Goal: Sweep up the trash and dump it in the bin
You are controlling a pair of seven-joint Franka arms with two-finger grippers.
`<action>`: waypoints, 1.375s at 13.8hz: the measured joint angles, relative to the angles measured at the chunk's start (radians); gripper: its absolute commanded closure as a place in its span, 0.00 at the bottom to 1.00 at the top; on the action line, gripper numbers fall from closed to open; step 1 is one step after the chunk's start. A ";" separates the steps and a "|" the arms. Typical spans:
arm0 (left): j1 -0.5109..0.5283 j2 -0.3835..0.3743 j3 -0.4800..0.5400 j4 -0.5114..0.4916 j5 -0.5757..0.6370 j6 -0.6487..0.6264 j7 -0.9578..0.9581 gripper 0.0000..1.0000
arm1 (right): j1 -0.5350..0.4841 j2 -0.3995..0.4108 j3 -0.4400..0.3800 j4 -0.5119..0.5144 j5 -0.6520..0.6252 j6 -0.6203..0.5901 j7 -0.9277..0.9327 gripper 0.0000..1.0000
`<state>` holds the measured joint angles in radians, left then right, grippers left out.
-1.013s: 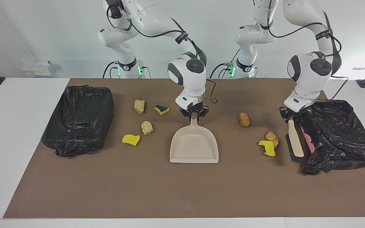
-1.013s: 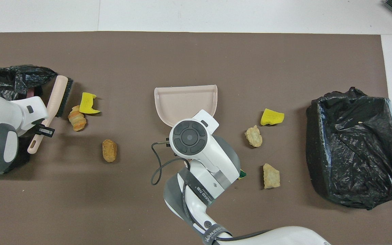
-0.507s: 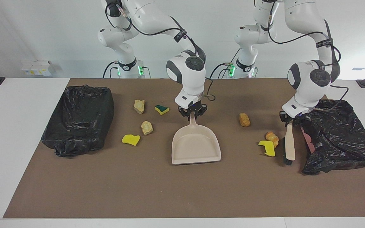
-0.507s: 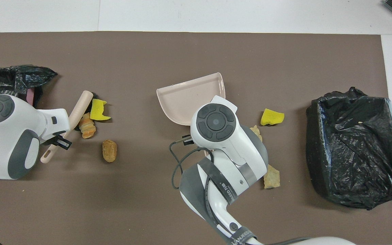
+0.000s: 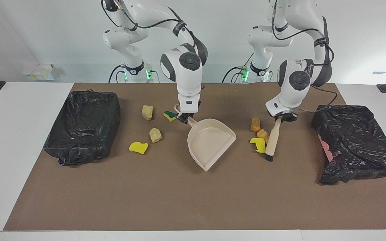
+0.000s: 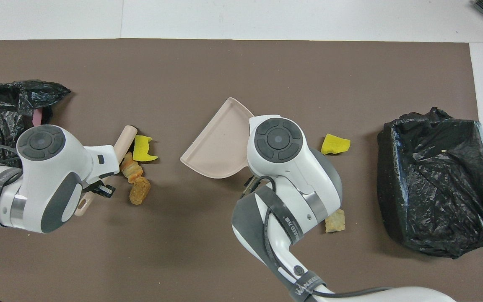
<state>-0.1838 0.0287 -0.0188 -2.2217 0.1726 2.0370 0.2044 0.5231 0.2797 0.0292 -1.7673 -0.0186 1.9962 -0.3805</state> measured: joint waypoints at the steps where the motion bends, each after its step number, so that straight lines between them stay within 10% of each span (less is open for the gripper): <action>1: -0.005 -0.002 0.000 0.000 0.000 -0.005 -0.023 1.00 | -0.016 0.000 0.000 -0.002 0.000 0.000 -0.098 1.00; 9: 0.063 -0.091 0.020 -0.045 -0.004 -0.007 -0.149 1.00 | -0.068 0.039 -0.002 -0.011 -0.027 0.008 -0.574 1.00; 19: -0.038 -0.148 -0.001 -0.170 -0.088 0.090 -0.511 1.00 | -0.071 0.044 -0.001 -0.012 -0.049 0.011 -0.638 1.00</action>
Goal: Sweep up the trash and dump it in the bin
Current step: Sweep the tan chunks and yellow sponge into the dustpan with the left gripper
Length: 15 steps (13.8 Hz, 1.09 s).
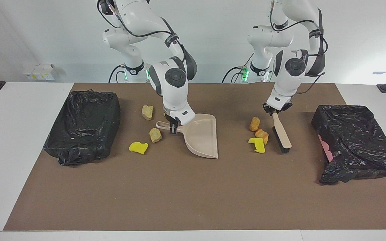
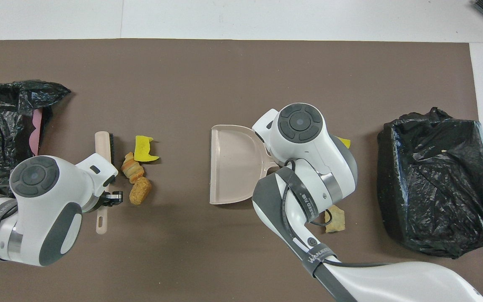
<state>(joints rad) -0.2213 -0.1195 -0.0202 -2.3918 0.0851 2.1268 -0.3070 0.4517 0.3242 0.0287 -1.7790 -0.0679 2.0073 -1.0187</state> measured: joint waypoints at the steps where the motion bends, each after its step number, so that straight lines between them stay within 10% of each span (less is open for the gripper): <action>1: -0.018 0.000 0.000 -0.002 -0.018 0.000 -0.007 1.00 | 0.000 0.000 0.000 -0.001 -0.002 0.000 -0.014 1.00; 15: -0.310 0.113 -0.005 0.084 -0.273 0.152 -0.169 1.00 | 0.000 -0.007 -0.001 -0.048 -0.017 0.047 -0.084 1.00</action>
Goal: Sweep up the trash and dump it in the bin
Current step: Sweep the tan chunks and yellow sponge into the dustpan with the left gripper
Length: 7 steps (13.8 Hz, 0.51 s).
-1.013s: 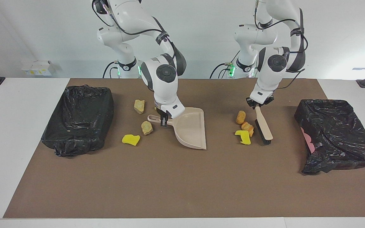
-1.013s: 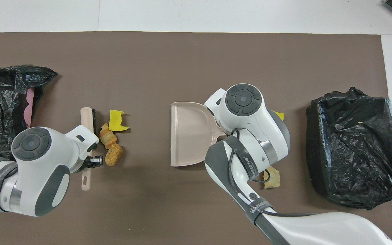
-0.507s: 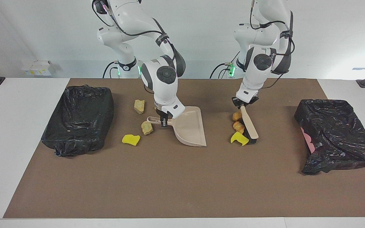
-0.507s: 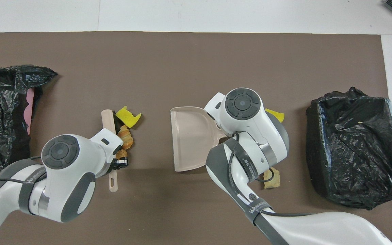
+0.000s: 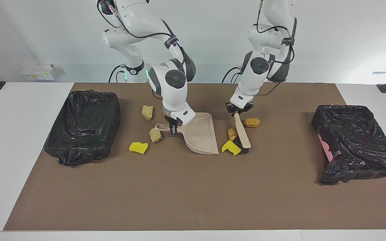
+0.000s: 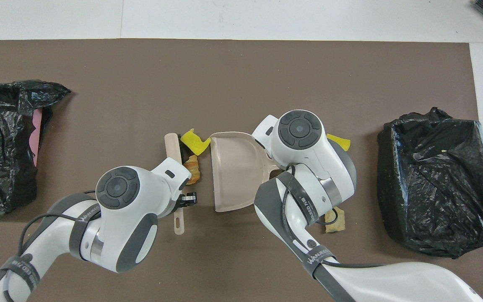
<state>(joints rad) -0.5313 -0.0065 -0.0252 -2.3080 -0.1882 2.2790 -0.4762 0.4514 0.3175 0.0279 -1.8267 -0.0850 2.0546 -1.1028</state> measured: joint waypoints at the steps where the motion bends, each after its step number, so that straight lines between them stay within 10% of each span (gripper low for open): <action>1: -0.035 0.004 0.000 0.009 -0.030 0.020 -0.007 1.00 | -0.001 0.000 0.000 -0.001 0.000 0.000 0.000 1.00; 7: -0.135 0.009 0.006 0.076 -0.047 -0.014 -0.113 1.00 | -0.005 -0.001 0.000 -0.003 0.000 0.001 0.000 1.00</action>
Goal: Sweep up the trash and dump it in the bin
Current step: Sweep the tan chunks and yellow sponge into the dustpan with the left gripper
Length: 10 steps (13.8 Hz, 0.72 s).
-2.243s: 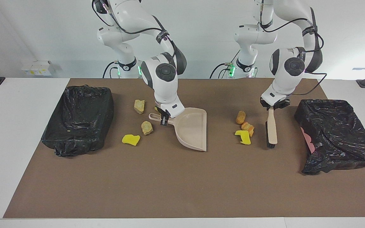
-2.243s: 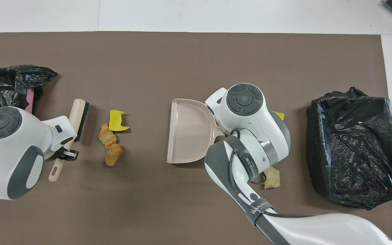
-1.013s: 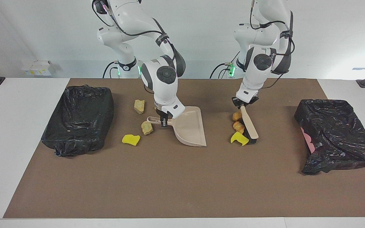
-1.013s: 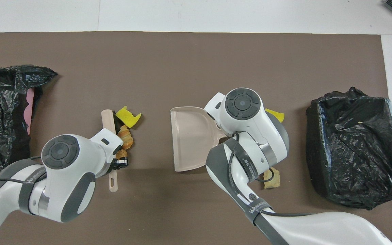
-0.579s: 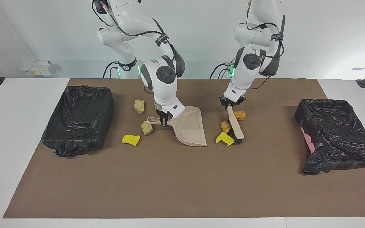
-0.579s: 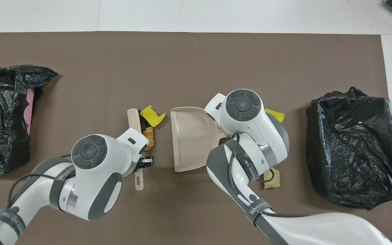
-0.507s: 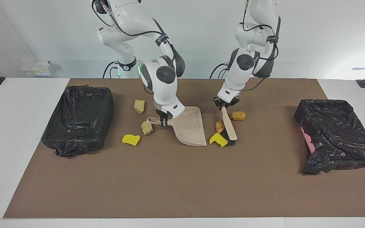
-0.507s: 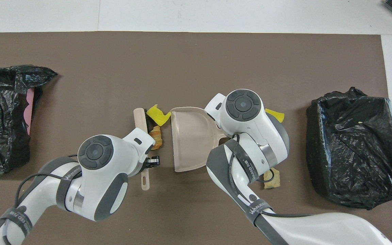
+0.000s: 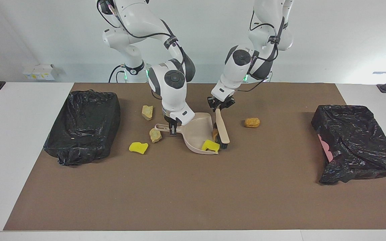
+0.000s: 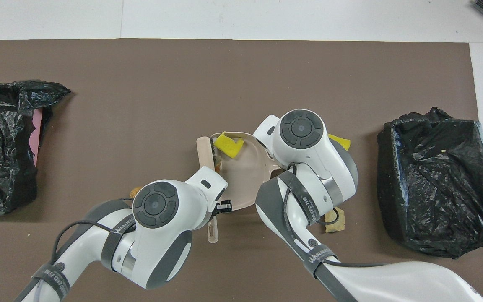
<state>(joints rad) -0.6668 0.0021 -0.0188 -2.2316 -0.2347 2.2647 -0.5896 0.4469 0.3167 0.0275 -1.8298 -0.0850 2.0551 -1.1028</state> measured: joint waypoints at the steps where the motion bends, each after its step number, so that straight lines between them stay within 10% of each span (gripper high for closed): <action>1: 0.003 -0.002 0.007 0.012 0.000 -0.032 -0.014 1.00 | 0.000 0.000 0.000 0.000 0.000 0.000 0.000 1.00; 10: 0.200 -0.076 0.027 0.035 0.152 -0.353 -0.223 1.00 | -0.009 0.000 0.000 -0.001 0.000 0.000 -0.001 1.00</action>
<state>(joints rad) -0.4671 -0.0743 0.0087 -2.1971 -0.0829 1.9120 -0.8129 0.4376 0.3162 0.0279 -1.8311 -0.0849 2.0551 -1.1036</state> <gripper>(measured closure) 0.736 0.687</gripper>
